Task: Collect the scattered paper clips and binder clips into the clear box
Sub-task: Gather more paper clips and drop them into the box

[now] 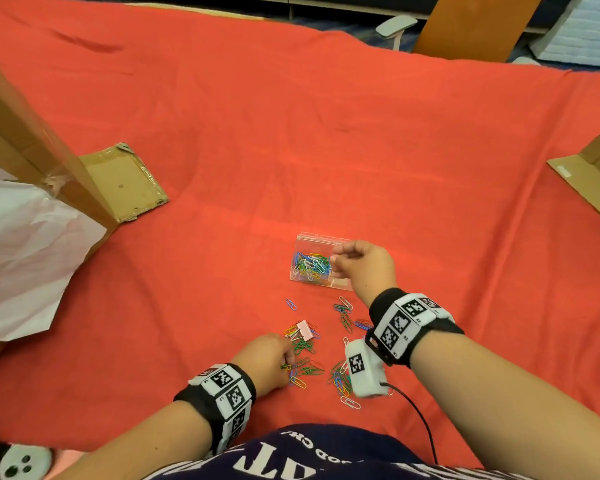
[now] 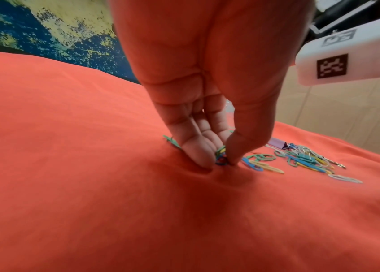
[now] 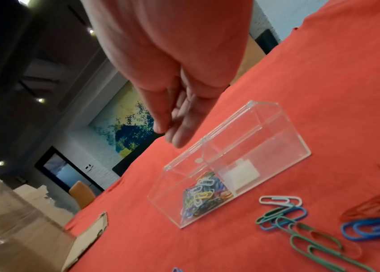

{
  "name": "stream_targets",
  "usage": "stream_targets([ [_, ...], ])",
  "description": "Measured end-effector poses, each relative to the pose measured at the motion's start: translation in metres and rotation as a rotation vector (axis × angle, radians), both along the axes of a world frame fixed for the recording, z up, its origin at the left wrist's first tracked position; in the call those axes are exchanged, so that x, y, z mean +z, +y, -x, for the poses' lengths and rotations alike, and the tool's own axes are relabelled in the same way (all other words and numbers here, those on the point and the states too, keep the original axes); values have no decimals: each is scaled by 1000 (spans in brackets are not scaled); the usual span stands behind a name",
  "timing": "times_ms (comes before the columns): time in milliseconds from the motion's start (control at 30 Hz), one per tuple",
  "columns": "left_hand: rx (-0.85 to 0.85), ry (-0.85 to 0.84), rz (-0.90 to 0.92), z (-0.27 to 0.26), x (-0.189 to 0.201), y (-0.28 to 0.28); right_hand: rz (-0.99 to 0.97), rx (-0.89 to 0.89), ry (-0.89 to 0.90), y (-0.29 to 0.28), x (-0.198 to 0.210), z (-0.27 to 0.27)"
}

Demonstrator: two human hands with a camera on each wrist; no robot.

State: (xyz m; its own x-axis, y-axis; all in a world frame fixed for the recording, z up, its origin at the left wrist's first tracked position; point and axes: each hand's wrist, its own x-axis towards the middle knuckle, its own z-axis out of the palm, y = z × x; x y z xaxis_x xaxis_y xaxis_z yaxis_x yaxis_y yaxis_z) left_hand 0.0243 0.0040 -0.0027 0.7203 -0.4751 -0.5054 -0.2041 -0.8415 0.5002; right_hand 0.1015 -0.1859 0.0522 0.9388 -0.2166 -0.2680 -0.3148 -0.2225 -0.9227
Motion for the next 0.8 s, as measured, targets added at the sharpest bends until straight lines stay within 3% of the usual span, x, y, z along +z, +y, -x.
stream_targets([
  [167, 10, -24, 30, 2, -4, 3, 255, 122, 1, -1, -11, 9],
  [433, 72, -11, 99, 2, -2, 9, 669, 979, 191, 22, -30, 86],
  [567, 124, 56, 140, 1, 0, 12, 709, 1005, 178, 29, -44, 101],
  [800, 294, 142, 366, -4, 8, 12, 769, 986, 192, 19, -40, 99],
])
